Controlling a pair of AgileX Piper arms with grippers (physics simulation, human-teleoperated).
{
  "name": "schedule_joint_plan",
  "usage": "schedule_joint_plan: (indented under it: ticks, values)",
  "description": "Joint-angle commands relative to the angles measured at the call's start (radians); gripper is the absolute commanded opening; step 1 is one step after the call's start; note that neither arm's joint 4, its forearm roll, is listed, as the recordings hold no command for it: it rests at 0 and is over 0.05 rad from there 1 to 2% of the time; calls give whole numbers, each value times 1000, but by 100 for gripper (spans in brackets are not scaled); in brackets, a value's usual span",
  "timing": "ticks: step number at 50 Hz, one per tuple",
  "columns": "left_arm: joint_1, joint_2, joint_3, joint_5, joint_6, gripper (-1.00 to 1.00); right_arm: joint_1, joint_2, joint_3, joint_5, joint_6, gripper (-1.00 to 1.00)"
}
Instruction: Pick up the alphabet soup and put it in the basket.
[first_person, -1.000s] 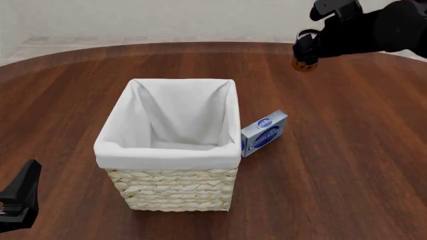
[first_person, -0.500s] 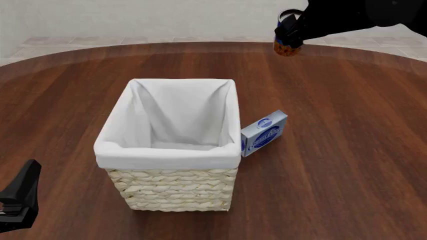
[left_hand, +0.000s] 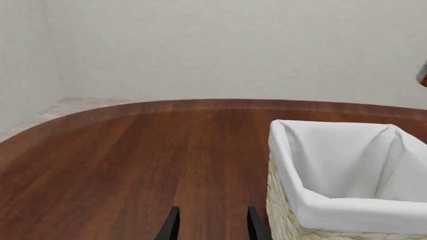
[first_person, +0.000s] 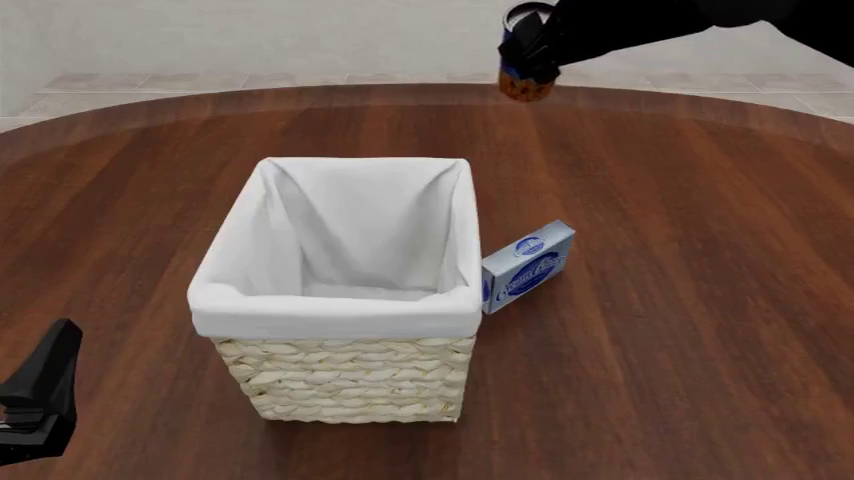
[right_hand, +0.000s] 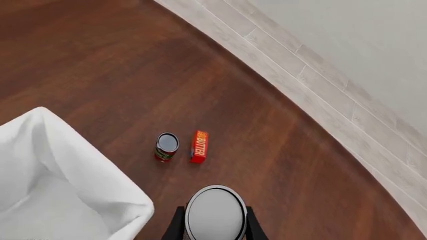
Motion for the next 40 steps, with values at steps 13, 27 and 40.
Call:
schedule_joint_plan:
  ticks: [13, 27, 40]
  values:
    - [-1, -1, 0, 0, 4, 100, 105, 10, -64, 31, 42, -100]
    - [0, -2, 0, -1, 6, 100, 170, 18, -63, 27, 72, -100]
    - [0, -2, 0, -1, 8, 100, 221, 18, -54, 25, 94, -100]
